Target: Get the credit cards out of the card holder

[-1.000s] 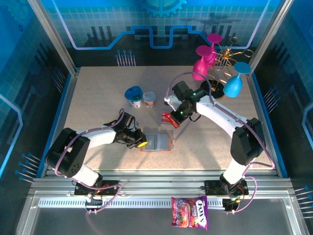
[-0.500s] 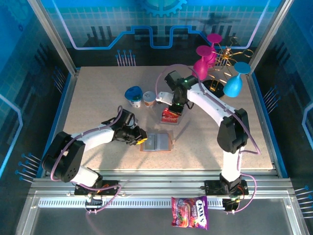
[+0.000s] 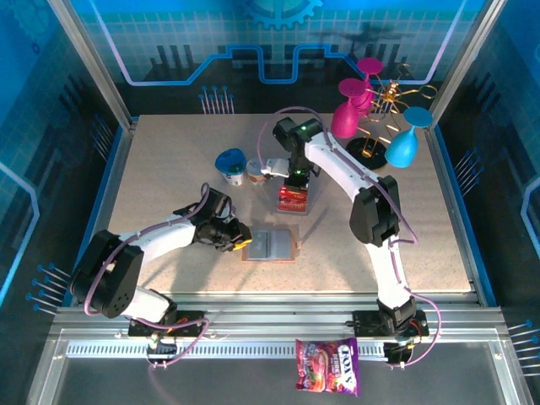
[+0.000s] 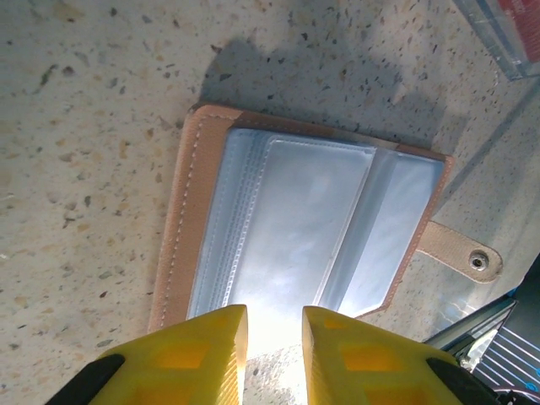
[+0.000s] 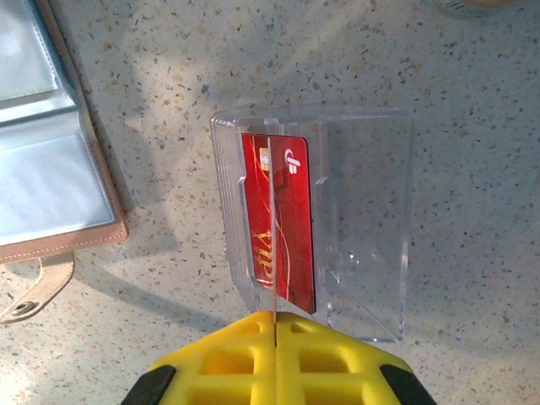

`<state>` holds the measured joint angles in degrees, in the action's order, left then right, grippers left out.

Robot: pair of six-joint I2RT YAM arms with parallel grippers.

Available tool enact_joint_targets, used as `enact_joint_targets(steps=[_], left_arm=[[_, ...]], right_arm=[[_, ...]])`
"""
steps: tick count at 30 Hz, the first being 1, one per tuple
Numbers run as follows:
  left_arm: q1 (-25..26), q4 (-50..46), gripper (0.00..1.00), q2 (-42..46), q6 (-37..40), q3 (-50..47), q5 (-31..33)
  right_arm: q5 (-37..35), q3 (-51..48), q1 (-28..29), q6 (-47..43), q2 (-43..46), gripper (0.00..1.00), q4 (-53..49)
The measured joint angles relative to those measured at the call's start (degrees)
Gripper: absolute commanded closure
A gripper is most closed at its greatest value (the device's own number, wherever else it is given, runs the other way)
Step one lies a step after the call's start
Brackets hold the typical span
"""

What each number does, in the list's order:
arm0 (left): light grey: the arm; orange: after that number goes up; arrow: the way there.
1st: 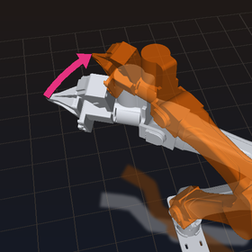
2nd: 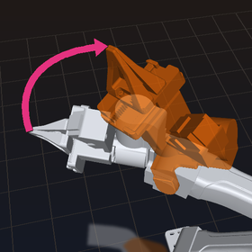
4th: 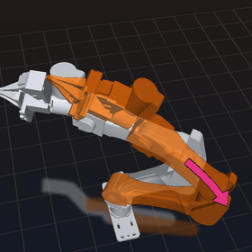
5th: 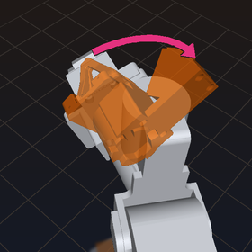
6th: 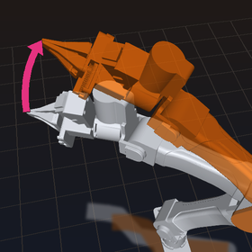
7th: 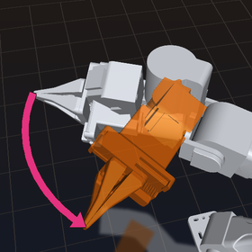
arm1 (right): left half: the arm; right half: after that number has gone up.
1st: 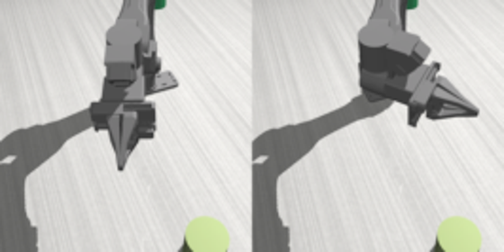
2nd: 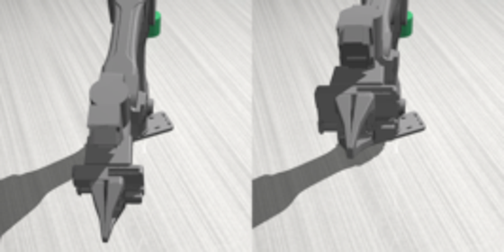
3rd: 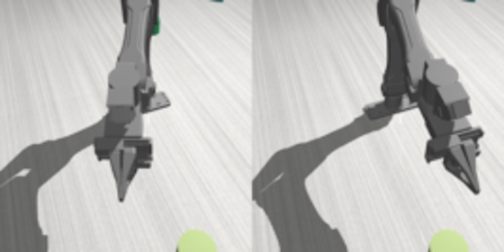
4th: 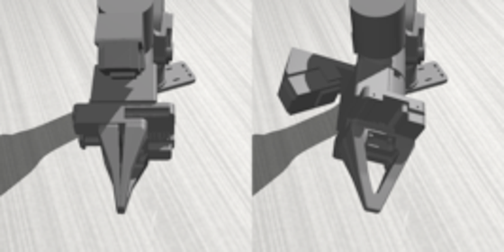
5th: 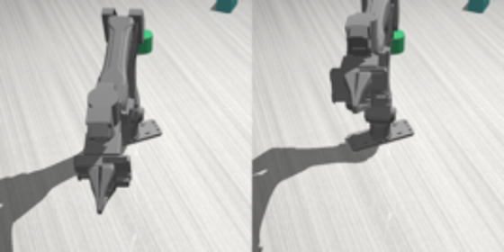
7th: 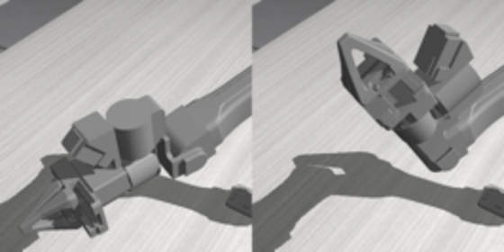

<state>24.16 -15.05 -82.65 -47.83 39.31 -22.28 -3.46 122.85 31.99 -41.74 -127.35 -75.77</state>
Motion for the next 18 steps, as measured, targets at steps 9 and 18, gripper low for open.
enact_joint_targets(steps=[9,18], left_arm=[[-0.02,-1.20,0.75,0.57,0.00,0.00,0.22],[-0.02,-1.22,0.75,0.66,0.00,0.00,0.44]], right_arm=[[-0.39,3.93,-0.68,-2.10,-4.35,1.00,-3.32],[0.15,4.70,-0.68,-2.54,-6.45,0.80,-4.20]])
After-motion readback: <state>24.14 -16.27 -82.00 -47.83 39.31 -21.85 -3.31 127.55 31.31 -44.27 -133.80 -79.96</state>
